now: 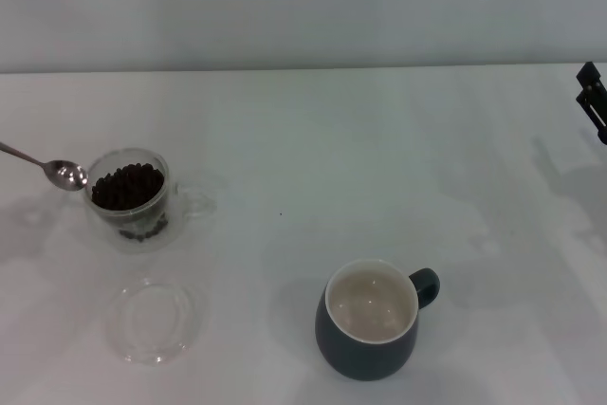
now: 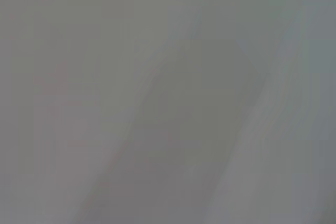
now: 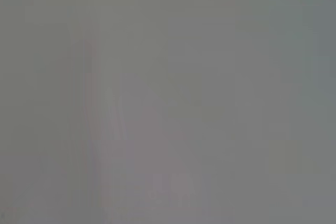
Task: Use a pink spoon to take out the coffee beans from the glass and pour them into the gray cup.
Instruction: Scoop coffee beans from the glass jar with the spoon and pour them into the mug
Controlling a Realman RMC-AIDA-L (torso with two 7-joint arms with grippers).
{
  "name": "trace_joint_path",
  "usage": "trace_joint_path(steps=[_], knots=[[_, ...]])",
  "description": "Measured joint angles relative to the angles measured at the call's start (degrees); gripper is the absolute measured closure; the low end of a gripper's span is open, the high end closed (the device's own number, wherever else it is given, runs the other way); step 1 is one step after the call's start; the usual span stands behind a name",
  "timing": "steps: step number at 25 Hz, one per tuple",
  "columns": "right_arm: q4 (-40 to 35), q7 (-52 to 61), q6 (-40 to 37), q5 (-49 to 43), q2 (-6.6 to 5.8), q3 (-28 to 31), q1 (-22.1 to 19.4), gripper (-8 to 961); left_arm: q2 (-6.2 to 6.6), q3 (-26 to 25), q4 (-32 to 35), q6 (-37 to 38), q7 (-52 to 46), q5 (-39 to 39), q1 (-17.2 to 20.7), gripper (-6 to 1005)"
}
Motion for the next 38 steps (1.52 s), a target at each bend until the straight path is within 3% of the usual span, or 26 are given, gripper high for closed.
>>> trace_joint_path(steps=[5, 11, 20, 38], knots=[[0.40, 0.00, 0.06, 0.00, 0.00, 0.07, -0.10, 167, -0.61, 3.08, -0.13, 8.08, 7.70, 0.43, -1.56, 863], [0.87, 0.00, 0.32, 0.39, 0.00, 0.08, -0.28, 167, -2.00, 3.42, -0.57, 8.05, 11.19, -0.75, -3.81, 863], [0.90, 0.00, 2.07, 0.55, 0.00, 0.78, 0.02, 167, -1.99, 3.89, -0.98, 9.14, 10.97, 0.50, -5.82, 864], [1.25, 0.00, 4.49, 3.45, 0.00, 1.91, 0.83, 167, -2.70, 5.71, -3.13, 12.76, 5.30, 1.37, -6.43, 864]])
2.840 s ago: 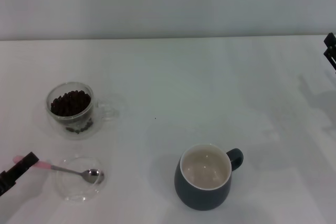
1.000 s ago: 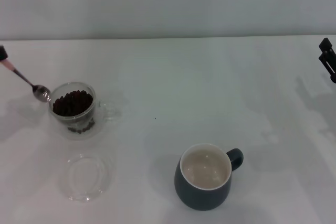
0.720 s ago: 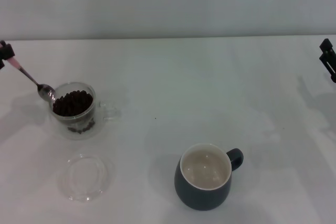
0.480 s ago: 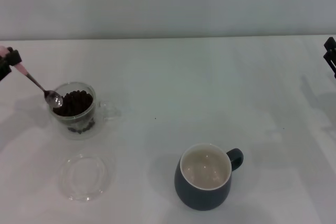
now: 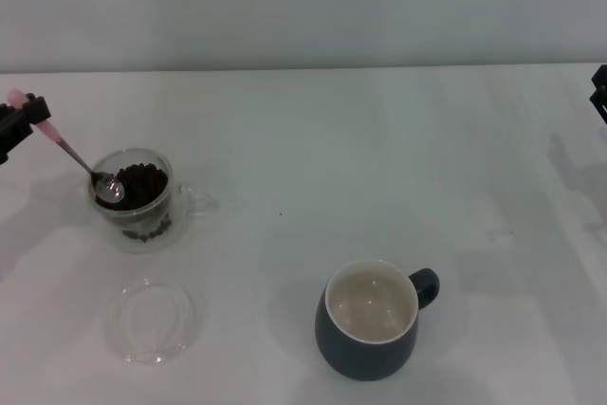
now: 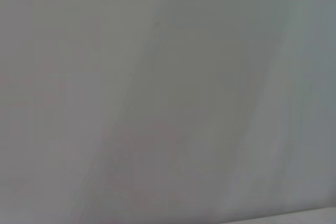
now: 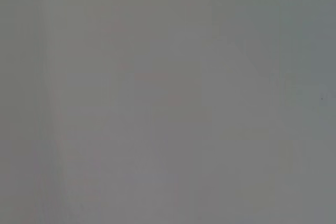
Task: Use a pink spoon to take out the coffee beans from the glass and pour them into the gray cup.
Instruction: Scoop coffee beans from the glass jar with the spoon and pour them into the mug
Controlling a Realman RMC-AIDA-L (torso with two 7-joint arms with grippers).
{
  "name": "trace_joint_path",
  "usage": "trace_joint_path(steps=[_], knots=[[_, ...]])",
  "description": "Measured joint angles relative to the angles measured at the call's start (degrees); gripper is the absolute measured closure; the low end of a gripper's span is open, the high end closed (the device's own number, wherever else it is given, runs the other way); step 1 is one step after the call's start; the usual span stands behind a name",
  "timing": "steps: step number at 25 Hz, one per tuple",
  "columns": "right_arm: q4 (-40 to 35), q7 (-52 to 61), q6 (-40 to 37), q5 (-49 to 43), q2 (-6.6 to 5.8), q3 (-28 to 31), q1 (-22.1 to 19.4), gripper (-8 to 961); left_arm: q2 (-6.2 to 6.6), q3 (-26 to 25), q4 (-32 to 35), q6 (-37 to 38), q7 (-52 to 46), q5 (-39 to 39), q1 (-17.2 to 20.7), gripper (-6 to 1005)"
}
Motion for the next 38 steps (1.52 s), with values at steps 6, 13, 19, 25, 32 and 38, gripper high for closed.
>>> trace_joint_path(steps=[6, 13, 19, 25, 32, 38], knots=[[-0.15, 0.00, 2.06, 0.14, 0.00, 0.57, 0.95, 167, -1.16, 0.06, -0.06, 3.99, -1.55, -0.44, -0.67, 864], [-0.37, 0.00, 3.18, 0.14, 0.00, 0.70, 1.38, 167, -2.17, 1.57, -0.16, 6.74, -5.54, -0.03, -1.78, 864], [-0.83, 0.00, 3.19, 0.27, 0.00, 1.25, 1.81, 167, -2.25, 1.79, -0.18, 7.38, -11.87, 0.90, -1.91, 864], [-1.05, -0.05, 3.68, 0.31, 0.00, 1.40, 2.33, 167, -2.28, 1.82, -0.18, 8.44, -19.11, 0.83, -1.29, 863], [-1.59, -0.03, 3.71, 0.32, 0.09, 1.40, 2.65, 167, -2.36, 1.53, -0.25, 8.56, -25.11, 0.85, -0.38, 863], [-1.59, -0.06, 3.71, 0.21, 0.09, 1.40, 2.69, 167, -2.12, 1.24, -0.74, 8.57, -28.59, 0.34, 0.78, 863]])
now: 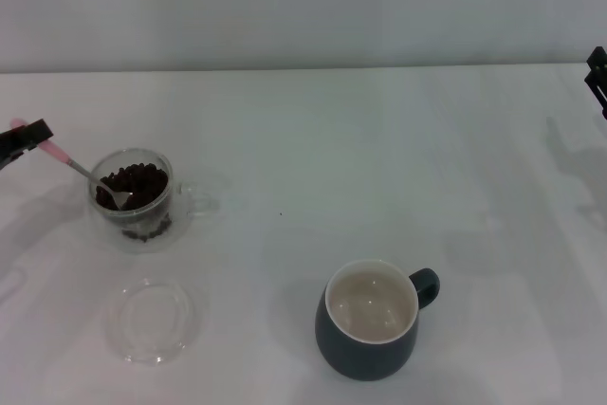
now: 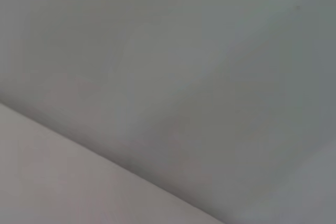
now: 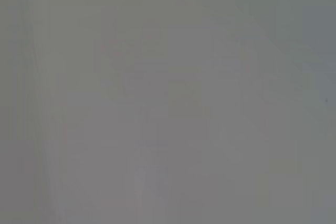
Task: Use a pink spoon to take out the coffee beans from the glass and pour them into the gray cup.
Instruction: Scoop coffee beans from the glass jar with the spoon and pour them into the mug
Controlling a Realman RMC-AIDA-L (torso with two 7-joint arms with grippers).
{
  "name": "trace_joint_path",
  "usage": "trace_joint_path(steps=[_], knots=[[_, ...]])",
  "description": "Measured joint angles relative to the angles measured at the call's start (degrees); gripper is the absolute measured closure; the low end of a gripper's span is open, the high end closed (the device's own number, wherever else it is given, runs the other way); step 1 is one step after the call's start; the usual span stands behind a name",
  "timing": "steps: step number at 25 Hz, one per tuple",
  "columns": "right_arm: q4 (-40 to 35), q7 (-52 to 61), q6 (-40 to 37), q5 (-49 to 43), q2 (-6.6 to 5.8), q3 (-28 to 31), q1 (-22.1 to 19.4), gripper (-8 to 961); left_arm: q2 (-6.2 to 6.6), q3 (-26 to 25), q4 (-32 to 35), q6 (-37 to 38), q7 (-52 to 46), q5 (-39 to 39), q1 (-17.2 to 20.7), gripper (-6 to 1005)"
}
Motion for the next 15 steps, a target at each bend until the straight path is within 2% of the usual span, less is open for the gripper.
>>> trace_joint_path(steps=[15], knots=[[0.11, 0.02, -0.43, -0.37, 0.00, -0.50, -0.29, 167, 1.07, -0.13, -4.63, -1.21, -3.29, -8.67, 4.07, 863]])
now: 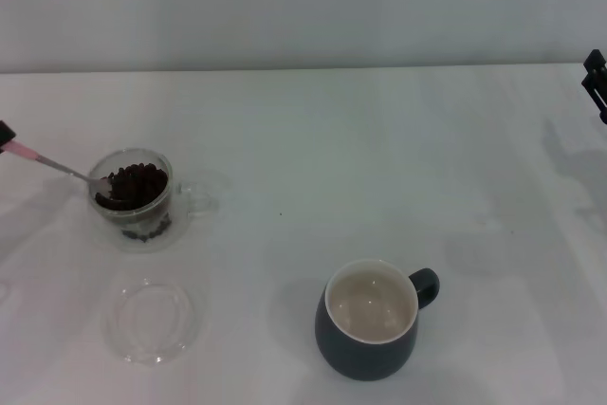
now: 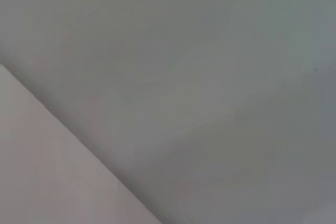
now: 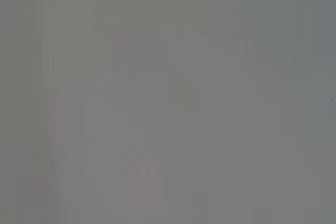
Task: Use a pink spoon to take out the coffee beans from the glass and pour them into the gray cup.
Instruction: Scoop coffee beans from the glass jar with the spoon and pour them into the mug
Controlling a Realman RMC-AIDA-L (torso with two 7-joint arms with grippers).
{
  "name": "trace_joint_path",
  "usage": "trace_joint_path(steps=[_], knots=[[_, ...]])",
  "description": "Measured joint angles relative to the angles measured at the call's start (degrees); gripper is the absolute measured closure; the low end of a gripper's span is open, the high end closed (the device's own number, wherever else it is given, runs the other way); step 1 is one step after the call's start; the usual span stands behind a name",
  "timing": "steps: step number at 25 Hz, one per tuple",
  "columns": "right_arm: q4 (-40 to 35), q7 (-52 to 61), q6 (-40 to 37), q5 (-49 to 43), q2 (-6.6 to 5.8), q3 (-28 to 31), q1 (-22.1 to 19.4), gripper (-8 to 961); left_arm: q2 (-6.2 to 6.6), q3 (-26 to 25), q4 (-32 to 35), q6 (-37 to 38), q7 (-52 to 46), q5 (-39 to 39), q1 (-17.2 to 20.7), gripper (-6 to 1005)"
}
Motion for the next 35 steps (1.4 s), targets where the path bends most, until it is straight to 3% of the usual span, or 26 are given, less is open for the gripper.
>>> trace_joint_path(steps=[7, 13, 24, 35], knots=[[0.14, 0.01, -0.12, -0.13, 0.00, -0.11, -0.13, 167, -0.37, 0.00, -0.63, -1.05, -0.14, -6.48, 2.72, 863], [0.17, -0.04, -0.24, -0.15, 0.00, -0.12, -0.55, 167, 0.18, 0.00, -2.32, -2.99, -1.65, -10.68, 5.19, 863], [0.44, -0.04, -0.32, -0.34, 0.00, -0.19, -0.59, 167, -0.30, 0.16, -2.87, -7.34, -4.79, -11.33, 5.26, 863], [1.40, -0.09, -0.96, -0.34, 0.09, -0.21, -0.80, 167, -3.43, 0.61, -2.79, -10.14, -5.87, -7.91, 3.21, 863]])
